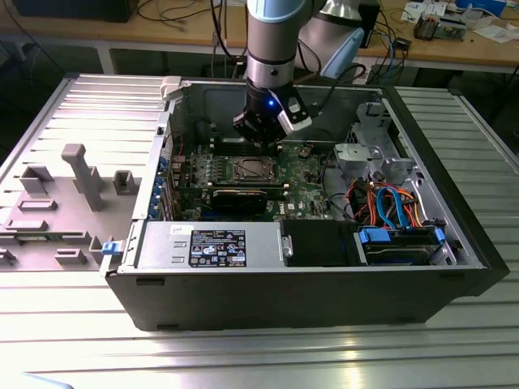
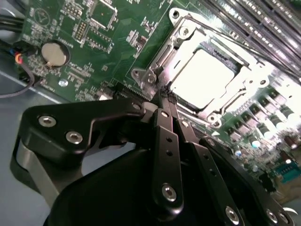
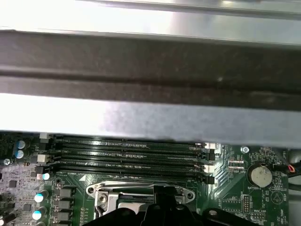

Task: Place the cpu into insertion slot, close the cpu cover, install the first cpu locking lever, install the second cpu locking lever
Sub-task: 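Install the second cpu locking lever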

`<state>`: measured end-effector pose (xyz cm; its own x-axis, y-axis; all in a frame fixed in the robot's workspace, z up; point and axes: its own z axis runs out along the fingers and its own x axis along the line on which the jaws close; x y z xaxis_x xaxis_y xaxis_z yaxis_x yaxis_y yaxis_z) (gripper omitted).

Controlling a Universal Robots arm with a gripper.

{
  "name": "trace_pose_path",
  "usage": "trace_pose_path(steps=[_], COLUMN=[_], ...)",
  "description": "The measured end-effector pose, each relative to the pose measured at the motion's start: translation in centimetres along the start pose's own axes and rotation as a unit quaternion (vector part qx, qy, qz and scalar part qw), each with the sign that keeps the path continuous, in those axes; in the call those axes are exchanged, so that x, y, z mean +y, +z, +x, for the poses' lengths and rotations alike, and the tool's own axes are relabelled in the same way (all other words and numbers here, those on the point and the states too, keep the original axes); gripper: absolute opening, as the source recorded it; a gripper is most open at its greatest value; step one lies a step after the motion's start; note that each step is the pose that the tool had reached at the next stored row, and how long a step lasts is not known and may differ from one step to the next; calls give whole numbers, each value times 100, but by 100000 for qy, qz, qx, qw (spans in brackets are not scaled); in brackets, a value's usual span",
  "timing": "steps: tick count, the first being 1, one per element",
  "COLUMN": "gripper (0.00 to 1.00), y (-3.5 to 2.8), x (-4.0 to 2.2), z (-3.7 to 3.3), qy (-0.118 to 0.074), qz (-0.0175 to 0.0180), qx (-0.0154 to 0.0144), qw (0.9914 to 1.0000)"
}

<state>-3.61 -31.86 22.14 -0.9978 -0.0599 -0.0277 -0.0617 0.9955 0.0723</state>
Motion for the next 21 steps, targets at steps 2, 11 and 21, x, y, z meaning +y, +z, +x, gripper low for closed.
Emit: trace_pose_path(steps=[2,11,21], gripper=[11,11,11], y=[-45,-67,-68], x=[3,-65,-179], z=[-1,2,9], qy=[-4,-14,871], qz=[52,333,509], qx=[5,25,57], qw=[100000,99999,99995])
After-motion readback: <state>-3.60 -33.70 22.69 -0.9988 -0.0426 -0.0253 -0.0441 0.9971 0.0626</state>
